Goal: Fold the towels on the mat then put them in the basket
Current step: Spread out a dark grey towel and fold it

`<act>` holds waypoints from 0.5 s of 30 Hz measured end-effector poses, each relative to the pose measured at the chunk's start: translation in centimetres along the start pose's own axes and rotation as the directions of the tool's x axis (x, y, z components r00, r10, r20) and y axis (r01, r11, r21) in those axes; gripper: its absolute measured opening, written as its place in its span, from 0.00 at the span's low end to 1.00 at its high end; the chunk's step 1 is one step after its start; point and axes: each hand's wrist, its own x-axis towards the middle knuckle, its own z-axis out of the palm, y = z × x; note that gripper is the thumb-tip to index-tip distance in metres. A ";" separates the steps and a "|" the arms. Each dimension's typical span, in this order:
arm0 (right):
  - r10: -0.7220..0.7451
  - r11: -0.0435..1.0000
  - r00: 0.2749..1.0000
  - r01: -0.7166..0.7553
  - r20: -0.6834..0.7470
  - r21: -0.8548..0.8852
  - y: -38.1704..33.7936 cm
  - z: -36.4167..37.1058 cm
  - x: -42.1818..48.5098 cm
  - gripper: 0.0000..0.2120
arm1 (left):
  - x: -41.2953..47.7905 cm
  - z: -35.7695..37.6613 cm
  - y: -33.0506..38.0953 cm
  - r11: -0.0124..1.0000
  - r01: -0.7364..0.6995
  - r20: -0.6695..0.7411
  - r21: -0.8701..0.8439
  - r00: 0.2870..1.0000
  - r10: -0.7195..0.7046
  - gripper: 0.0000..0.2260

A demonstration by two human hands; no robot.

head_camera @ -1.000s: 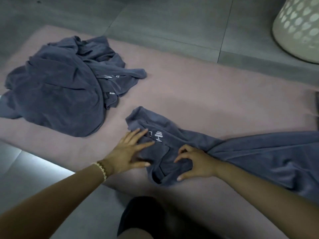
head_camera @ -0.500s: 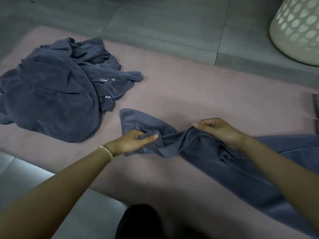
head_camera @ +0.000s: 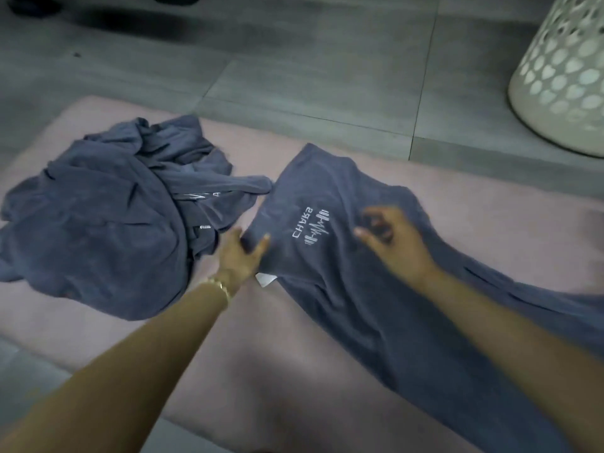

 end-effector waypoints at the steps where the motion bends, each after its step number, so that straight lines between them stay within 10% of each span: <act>1: -0.026 1.000 0.999 0.026 0.041 0.000 0.3 1.3 -2.5 0.12 | -0.7 0.3 -1.9 0.993 0.017 0.013 0.120 1.000 -0.018 0.30; 7: 0.143 0.973 0.947 -0.082 0.288 -0.214 1.7 5.9 -10.7 0.21 | -0.5 -1.3 -5.2 0.964 0.002 -0.041 0.268 0.999 0.010 0.31; 11: 0.132 0.929 0.971 -0.052 0.197 -0.366 1.9 8.4 -12.0 0.33 | -0.2 -1.7 -5.7 0.931 -0.051 0.014 0.361 0.999 0.049 0.18; 15: 0.128 0.906 0.991 -0.099 0.042 -0.412 1.9 9.9 -12.3 0.22 | 0.2 -2.3 -6.6 0.891 -0.034 0.068 0.452 0.998 0.003 0.10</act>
